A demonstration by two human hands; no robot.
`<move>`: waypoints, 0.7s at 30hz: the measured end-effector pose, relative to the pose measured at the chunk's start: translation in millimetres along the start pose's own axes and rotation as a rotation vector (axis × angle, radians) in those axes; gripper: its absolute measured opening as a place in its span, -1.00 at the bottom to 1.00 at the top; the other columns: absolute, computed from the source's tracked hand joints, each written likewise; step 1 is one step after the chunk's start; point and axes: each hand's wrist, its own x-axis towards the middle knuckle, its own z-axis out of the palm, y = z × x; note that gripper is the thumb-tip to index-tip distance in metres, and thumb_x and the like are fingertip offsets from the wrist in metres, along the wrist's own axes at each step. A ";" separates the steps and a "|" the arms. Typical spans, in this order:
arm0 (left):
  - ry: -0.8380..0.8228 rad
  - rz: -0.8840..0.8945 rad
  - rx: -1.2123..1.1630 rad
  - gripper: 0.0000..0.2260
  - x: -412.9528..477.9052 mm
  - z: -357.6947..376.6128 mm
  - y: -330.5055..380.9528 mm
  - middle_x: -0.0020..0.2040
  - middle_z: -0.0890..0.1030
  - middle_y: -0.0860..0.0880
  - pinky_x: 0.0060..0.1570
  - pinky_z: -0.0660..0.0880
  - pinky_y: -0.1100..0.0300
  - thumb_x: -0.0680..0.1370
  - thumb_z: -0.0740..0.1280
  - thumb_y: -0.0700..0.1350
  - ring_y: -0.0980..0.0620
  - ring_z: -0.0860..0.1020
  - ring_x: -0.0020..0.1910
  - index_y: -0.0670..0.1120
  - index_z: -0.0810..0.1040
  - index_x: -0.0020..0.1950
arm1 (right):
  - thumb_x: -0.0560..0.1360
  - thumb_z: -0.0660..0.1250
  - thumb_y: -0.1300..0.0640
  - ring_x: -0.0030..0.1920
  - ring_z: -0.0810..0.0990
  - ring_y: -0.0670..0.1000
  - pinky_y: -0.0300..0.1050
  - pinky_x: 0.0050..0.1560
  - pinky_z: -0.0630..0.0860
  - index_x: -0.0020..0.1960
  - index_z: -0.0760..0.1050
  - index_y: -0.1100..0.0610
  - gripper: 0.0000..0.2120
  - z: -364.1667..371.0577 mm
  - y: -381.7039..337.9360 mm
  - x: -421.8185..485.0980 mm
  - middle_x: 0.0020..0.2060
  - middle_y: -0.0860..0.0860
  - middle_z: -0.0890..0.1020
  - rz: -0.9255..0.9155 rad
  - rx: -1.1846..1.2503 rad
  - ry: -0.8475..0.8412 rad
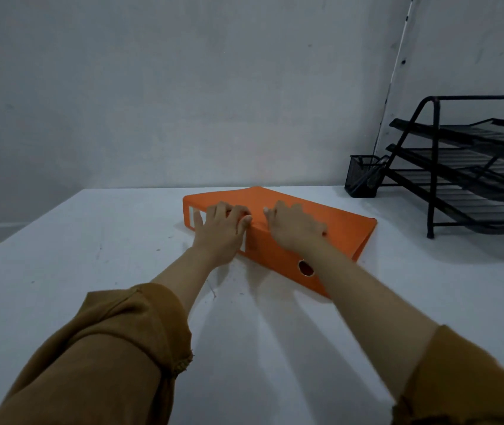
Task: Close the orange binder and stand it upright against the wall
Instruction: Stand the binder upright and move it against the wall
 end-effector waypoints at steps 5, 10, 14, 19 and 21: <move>0.026 0.045 0.117 -0.64 13.3 -8.6 -2.1 0.20 0.43 -0.15 0.23 0.31 -0.05 0.62 -0.01 0.07 -0.14 0.35 0.23 0.03 0.40 0.33 | 0.65 -0.09 -0.02 0.08 0.55 0.28 0.14 0.06 0.40 0.23 0.34 0.14 -0.64 21.7 -5.1 -24.8 0.11 0.17 0.54 -0.130 -0.310 0.297; -0.160 0.078 0.136 -0.60 27.3 1.8 -16.3 0.49 0.26 -0.05 0.41 0.19 -0.14 0.63 -0.03 -0.06 -0.15 0.18 0.45 0.06 0.18 0.48 | 0.63 -0.11 -0.11 0.00 0.58 0.22 0.01 -0.12 0.36 0.15 0.42 0.16 -0.54 26.0 2.5 -20.0 0.06 0.19 0.60 -0.295 -0.490 0.291; -0.120 0.007 0.164 -0.59 15.7 -0.1 -14.6 0.49 0.22 -0.09 0.31 0.22 -0.21 0.62 -0.03 -0.03 -0.21 0.18 0.42 0.09 0.15 0.49 | 0.60 -0.09 -0.20 -0.02 0.59 0.19 -0.02 -0.20 0.28 0.18 0.42 0.15 -0.48 23.9 9.2 -16.0 0.05 0.18 0.60 -0.361 -0.553 0.281; 0.018 -0.073 0.176 -0.62 -3.9 -4.8 3.1 0.28 0.40 -0.12 0.21 0.25 -0.09 0.61 -0.04 0.10 -0.16 0.32 0.24 0.13 0.34 0.37 | 0.58 -0.08 -0.25 0.09 0.57 0.16 0.00 -0.11 0.46 0.39 0.34 0.01 -0.46 9.8 35.1 -2.4 0.17 0.10 0.60 -0.506 -0.533 0.263; 0.128 -0.072 0.177 -0.61 -13.7 -0.1 9.4 0.18 0.46 -0.12 0.16 0.26 -0.04 0.60 -0.05 0.14 -0.14 0.36 0.18 0.10 0.44 0.29 | 0.54 -0.15 -0.29 0.16 0.55 0.12 0.00 -0.01 0.47 0.43 0.30 -0.07 -0.41 6.6 42.3 -0.5 0.25 0.03 0.57 -0.513 -0.528 0.242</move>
